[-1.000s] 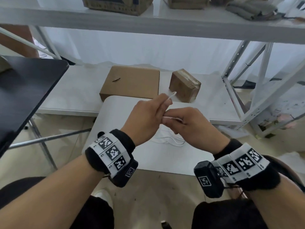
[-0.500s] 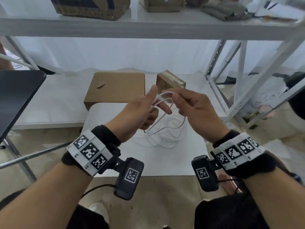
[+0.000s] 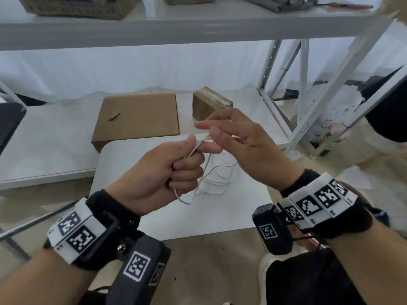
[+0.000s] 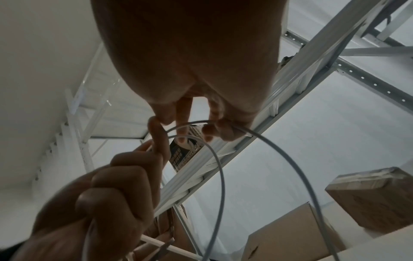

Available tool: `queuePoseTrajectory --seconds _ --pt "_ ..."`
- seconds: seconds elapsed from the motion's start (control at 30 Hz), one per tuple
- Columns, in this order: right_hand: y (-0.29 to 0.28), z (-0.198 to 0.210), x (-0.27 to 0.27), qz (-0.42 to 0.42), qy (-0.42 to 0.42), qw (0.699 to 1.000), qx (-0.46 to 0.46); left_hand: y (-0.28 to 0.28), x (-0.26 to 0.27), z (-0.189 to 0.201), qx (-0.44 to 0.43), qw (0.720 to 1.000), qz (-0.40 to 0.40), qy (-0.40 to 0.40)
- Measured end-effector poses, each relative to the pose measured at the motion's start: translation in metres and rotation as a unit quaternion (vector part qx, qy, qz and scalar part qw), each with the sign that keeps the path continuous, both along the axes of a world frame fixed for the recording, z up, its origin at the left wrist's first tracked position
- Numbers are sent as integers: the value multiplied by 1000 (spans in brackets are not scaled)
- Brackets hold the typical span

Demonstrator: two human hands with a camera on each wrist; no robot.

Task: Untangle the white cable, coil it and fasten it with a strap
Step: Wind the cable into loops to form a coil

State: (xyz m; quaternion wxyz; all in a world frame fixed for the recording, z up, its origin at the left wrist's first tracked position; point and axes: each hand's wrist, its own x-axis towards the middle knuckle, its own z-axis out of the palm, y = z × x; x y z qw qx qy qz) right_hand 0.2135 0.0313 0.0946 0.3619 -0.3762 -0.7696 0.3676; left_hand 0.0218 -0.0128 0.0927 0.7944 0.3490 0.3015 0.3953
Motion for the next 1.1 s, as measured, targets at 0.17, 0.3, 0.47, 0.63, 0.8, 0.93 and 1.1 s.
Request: queuePoseTrajectory --seconds 0.17,0.3,0.47,0.63,0.8,0.93,1.1 --pt "1 -5 -7 -22 27 998 -56 -1 -6 0 -7 1000 20 21" --pt "4 -17 -17 -46 88 993 -68 -1 -7 -5 54 968 92 227" --pt "8 -23 -22 -47 83 992 -82 -2 1 -12 115 933 132 316" --pt "18 -26 -23 -74 44 993 -84 6 7 -16 121 941 162 271" --pt "16 -26 -21 -89 21 994 -51 8 7 -19 102 947 168 256" --pt "10 -26 -11 -82 46 995 -35 3 14 -18 85 951 109 275" --pt "6 -28 -7 -64 54 993 -87 -1 13 -10 -8 995 47 83"
